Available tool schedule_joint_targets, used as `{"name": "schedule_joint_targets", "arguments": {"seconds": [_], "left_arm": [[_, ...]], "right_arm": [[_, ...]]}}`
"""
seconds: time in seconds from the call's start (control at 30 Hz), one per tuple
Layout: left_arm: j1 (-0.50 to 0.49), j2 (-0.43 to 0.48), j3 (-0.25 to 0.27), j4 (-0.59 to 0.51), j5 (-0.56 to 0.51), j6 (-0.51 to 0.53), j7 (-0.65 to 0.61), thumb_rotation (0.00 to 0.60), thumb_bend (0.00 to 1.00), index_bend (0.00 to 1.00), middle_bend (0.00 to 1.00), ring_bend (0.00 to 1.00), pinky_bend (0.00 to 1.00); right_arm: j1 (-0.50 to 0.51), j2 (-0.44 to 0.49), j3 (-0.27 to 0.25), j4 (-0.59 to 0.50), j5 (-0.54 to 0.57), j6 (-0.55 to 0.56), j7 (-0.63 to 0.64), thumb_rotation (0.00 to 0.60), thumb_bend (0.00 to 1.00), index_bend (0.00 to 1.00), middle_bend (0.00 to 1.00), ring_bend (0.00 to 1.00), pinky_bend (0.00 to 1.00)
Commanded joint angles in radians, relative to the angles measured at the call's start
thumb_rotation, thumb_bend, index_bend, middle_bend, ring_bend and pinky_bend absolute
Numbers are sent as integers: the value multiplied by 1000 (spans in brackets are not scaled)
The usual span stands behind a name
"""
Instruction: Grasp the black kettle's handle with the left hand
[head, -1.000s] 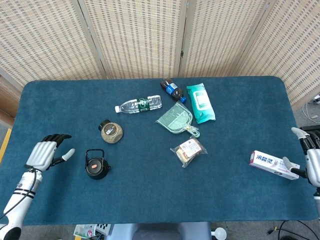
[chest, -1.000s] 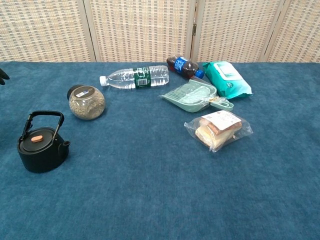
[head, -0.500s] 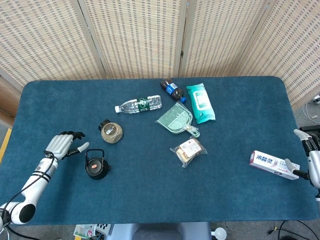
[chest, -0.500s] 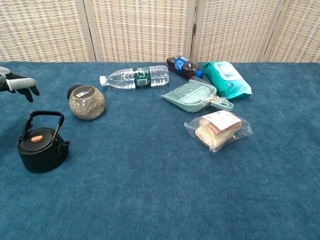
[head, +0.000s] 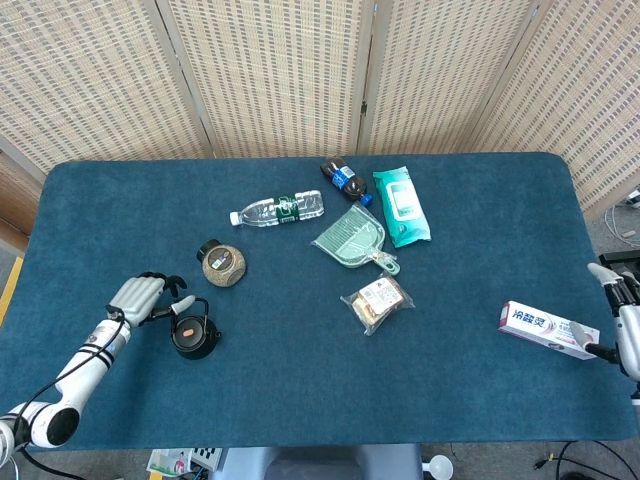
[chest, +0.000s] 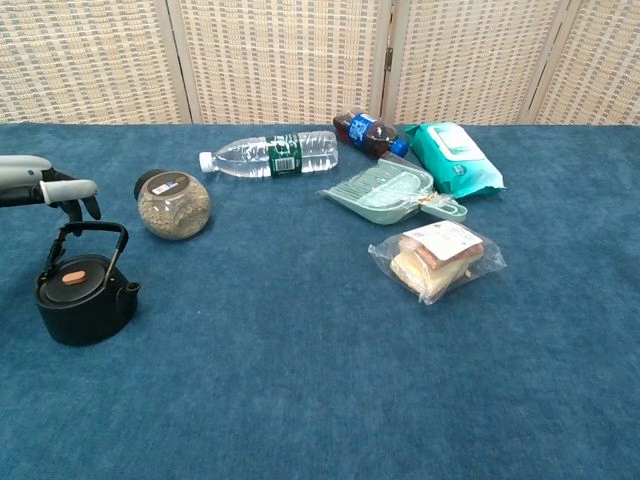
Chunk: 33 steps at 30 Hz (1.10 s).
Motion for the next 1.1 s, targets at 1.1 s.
{"name": "schedule_joint_targets", "arguments": {"seconds": [1.1], "left_arm": [[85, 136, 88, -327, 188, 218, 14, 0, 128, 313, 472, 271, 126]], "right_arm": [[-23, -6, -4, 14, -12, 23, 32, 600, 277, 118, 181, 141, 30]]}}
